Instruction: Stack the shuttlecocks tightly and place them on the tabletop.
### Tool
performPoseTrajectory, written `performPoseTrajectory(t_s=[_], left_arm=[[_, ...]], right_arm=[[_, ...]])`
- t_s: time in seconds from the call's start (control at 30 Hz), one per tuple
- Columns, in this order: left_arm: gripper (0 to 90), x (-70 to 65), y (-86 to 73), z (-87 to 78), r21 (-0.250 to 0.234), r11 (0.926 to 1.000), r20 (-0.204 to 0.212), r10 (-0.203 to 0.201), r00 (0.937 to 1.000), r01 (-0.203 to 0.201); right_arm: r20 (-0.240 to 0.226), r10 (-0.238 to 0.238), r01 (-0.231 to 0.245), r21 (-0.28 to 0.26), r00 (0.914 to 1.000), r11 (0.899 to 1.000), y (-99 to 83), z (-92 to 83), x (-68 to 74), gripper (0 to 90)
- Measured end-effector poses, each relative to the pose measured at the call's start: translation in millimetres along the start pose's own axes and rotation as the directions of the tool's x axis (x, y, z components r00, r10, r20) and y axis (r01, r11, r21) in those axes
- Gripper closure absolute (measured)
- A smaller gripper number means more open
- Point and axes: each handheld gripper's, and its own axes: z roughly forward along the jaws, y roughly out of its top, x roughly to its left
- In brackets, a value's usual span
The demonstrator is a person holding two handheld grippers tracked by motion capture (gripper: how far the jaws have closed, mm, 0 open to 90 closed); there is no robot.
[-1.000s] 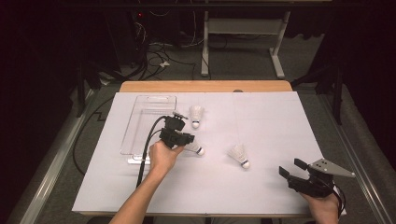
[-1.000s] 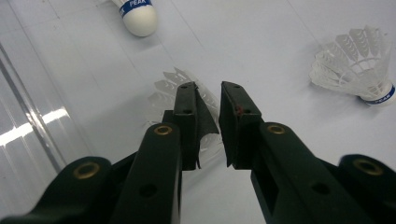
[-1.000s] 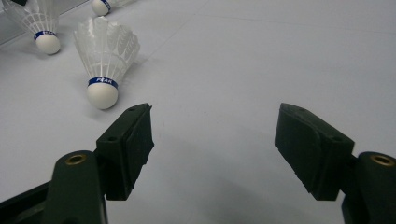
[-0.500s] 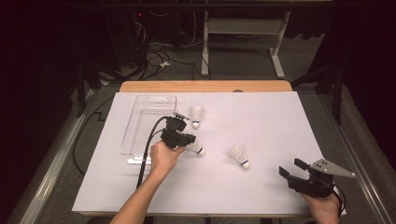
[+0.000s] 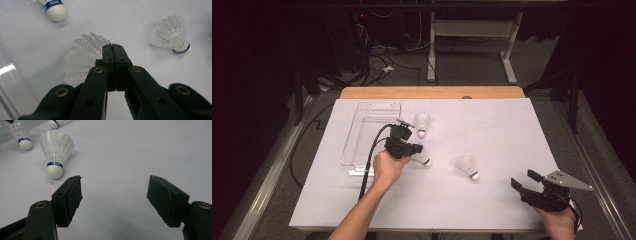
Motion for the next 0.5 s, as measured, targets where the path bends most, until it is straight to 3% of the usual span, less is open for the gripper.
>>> performPoseTrajectory(t_s=[0.4,0.5], left_arm=[[89.5,3.4,0.9,-1.4,0.004,0.9998,-0.023,0.021,0.9995,-0.021],[89.6,-0.6,7.2,-3.0,0.001,0.9990,-0.040,0.045,0.9982,-0.045]], right_arm=[[-0.007,-0.002,0.002,0.002,1.0000,1.000,0.0,0.5,-0.3,28.2],[-0.009,-0.003,0.003,0.001,1.0000,1.000,0.0,0.6,-0.1,28.2]])
